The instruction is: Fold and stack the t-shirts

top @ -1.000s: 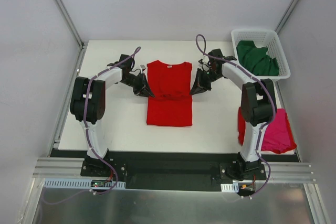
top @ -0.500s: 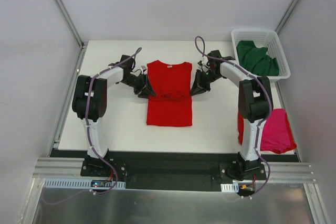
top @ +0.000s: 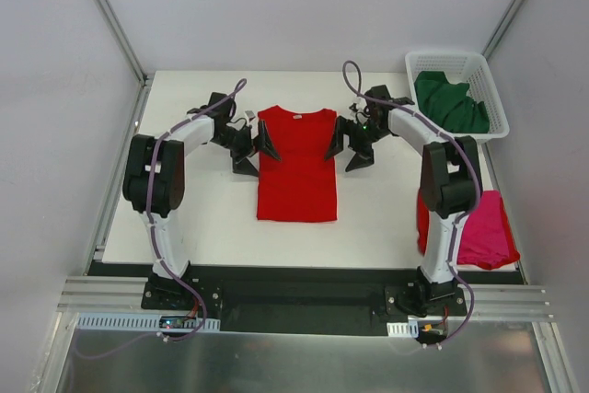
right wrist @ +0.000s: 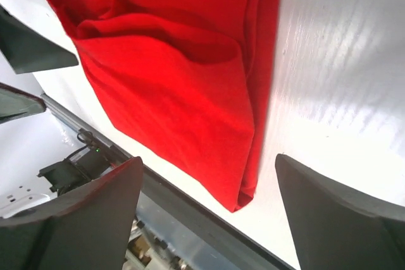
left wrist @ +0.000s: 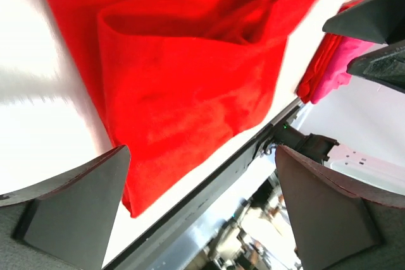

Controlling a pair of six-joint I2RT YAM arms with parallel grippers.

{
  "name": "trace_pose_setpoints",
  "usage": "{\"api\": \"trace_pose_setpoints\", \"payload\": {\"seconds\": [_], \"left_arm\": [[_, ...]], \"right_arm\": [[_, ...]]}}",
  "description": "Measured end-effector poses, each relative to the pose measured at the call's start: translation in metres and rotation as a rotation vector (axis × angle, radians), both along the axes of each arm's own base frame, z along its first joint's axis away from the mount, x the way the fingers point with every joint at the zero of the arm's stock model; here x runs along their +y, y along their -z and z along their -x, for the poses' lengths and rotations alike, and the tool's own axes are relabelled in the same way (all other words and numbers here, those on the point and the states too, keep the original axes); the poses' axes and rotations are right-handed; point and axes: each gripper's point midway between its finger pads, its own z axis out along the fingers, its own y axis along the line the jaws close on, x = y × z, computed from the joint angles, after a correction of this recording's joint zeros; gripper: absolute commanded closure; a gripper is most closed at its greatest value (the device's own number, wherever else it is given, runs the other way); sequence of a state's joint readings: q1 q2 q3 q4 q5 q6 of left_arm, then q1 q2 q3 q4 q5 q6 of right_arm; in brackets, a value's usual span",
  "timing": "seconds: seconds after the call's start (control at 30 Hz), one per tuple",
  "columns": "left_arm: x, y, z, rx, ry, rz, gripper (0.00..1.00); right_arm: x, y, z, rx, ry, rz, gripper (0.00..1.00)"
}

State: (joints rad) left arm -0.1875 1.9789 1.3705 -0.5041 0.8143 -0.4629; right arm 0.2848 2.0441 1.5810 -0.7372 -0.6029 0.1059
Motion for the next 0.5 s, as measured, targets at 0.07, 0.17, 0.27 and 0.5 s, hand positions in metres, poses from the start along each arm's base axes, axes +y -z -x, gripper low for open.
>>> {"api": "trace_pose_setpoints", "payload": {"seconds": [0.07,0.17,0.27,0.5], "left_arm": [[0.002,-0.012,0.0,-0.036,-0.004,-0.007,0.01],[0.003,-0.034,0.001,-0.102,-0.008,-0.005,0.01],[0.005,-0.049,0.005,-0.156,-0.01,-0.006,0.01],[0.018,-0.008,0.065,-0.025,-0.01,-0.049,0.01]], "right_arm": [[-0.001,-0.01,-0.001,-0.032,0.005,0.007,0.12],[0.0,-0.031,-0.004,-0.102,0.01,0.007,0.12],[0.008,-0.047,0.001,-0.162,-0.009,-0.004,0.12],[0.016,-0.009,0.076,-0.082,-0.086,0.027,0.12]]}}
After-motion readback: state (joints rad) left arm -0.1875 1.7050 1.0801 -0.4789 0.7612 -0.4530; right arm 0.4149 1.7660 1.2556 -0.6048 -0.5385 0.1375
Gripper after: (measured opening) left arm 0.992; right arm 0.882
